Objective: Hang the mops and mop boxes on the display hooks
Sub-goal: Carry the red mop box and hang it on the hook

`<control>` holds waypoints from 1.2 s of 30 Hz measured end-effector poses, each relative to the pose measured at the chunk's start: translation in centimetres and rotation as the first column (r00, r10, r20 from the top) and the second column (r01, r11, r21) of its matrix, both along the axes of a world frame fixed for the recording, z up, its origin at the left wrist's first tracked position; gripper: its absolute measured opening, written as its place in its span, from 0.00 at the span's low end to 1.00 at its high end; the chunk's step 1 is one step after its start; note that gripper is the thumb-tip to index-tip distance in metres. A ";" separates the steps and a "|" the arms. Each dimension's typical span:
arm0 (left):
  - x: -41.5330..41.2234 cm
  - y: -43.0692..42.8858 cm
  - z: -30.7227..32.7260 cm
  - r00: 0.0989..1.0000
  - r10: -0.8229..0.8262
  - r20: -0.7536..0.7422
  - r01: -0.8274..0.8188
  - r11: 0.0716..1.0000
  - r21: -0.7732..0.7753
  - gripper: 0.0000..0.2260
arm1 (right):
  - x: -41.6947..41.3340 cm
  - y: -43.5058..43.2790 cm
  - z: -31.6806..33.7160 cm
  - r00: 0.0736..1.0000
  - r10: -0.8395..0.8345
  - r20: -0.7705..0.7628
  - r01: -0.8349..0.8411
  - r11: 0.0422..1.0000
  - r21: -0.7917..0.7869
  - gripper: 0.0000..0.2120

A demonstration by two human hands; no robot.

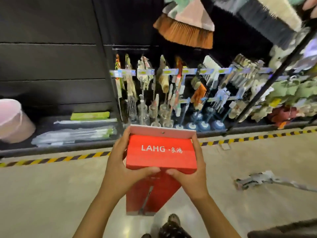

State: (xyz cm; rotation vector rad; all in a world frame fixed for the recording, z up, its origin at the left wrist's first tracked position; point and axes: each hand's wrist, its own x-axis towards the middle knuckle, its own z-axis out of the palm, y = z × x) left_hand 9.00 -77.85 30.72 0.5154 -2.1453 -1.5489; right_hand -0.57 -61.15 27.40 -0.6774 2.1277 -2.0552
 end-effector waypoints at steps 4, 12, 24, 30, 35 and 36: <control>2.6 -2.7 0.0 0.983 0.180 0.024 -0.180 0.983 0.027 0.52 | -0.1 -4.5 0.2 0.985 0.170 0.032 -0.171 0.984 0.043 0.51; 2.0 -8.2 -1.0 0.895 0.440 0.073 -0.444 0.894 0.056 0.52 | -4.0 -13.6 -1.5 0.906 0.407 0.114 -0.419 0.900 0.117 0.50; -9.2 -18.7 3.8 0.774 0.634 -0.004 -0.633 0.773 0.051 0.47 | -17.1 -27.7 3.5 0.794 0.608 -0.002 -0.602 0.786 0.140 0.50; -11.3 -24.5 7.7 0.710 0.694 -0.124 -0.694 0.719 0.051 0.48 | -20.2 -34.9 9.5 0.737 0.653 -0.174 -0.644 0.757 0.110 0.45; -11.3 -29.6 11.4 0.673 0.703 -0.229 -0.717 0.696 0.028 0.51 | -20.7 -40.2 13.9 0.716 0.658 -0.233 -0.664 0.745 0.064 0.46; -11.1 -30.7 12.1 0.671 0.700 -0.244 -0.716 0.697 0.028 0.51 | -20.5 -41.5 14.5 0.711 0.661 -0.241 -0.669 0.741 0.058 0.46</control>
